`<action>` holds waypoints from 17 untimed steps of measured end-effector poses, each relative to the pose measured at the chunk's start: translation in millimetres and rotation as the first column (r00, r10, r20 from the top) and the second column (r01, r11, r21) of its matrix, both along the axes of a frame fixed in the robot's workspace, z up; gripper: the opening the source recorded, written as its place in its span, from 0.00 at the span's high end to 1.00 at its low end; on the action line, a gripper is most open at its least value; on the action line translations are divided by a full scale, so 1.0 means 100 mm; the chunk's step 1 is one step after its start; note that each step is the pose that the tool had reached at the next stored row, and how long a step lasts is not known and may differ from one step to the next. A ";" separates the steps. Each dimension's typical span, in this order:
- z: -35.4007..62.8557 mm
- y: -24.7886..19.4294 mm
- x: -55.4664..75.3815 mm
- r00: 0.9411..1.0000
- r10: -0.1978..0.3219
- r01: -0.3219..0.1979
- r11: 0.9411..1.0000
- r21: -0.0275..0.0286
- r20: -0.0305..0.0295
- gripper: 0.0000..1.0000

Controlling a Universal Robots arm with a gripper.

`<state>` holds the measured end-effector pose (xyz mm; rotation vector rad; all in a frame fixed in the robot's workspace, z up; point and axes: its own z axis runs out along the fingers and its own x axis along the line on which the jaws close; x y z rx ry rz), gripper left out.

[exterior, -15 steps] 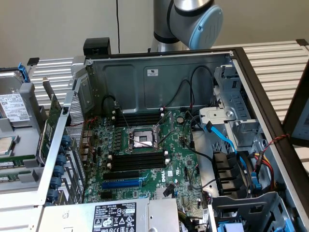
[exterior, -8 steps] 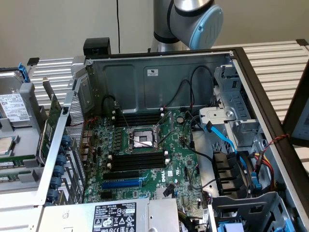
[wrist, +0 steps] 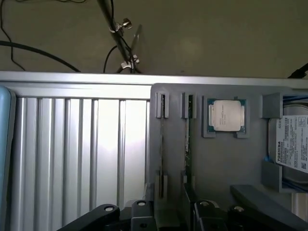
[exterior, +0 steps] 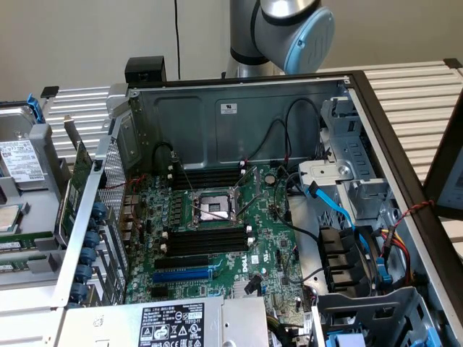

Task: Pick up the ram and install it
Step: 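Pick up the ram and move it above insertion slot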

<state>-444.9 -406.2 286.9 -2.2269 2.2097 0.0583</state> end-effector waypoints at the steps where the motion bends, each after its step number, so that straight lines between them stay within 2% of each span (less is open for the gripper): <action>1: -0.018 -0.001 0.00 1.000 0.000 0.000 1.000 0.000 0.000 0.64; 3: -0.048 -0.002 0.00 1.000 0.000 0.000 1.000 -0.002 0.000 0.64; 5: -0.073 -0.003 0.00 1.000 0.000 0.000 1.000 -0.005 0.001 0.64; 9: -0.105 -0.002 -0.01 1.000 0.000 0.000 1.000 -0.021 0.003 0.64; 11: -0.137 -0.002 -0.02 1.000 0.001 0.000 1.000 -0.022 0.007 0.64; 17: -0.228 -0.001 -0.05 1.000 0.004 -0.004 1.000 -0.018 0.015 0.64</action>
